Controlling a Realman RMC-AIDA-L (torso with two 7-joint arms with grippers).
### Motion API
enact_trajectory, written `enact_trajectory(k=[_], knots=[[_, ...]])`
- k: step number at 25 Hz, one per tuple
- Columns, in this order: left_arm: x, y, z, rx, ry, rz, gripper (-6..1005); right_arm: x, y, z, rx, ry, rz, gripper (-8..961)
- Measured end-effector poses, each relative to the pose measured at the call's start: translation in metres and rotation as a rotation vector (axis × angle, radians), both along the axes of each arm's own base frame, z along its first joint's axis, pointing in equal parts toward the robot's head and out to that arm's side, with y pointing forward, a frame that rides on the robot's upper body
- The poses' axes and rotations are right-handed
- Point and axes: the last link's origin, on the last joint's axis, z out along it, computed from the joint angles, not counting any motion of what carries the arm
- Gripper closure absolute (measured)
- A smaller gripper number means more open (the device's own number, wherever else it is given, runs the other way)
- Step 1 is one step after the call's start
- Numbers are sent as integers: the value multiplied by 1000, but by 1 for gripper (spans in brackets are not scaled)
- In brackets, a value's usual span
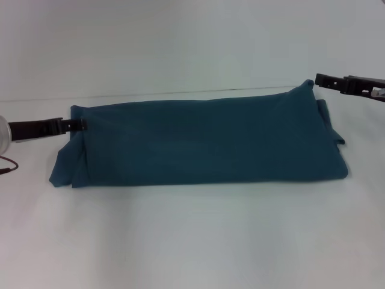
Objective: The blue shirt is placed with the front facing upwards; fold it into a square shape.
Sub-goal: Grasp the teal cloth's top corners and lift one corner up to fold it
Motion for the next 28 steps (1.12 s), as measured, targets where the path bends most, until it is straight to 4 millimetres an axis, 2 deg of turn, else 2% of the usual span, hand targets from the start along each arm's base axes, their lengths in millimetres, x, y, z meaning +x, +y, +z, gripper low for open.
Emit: enact_trajectory(k=[6,21,28], knots=[[-6,-1,-8,-33,27,21,78,-1,-1,-4,-19,11,5,9],[-13,2,-26,-55,77,42,86,-2,-2,-7,-32,15,6,12],[-13,2,-34,-67,71,51,90,-6,-1,-9,-44,9,14,97]])
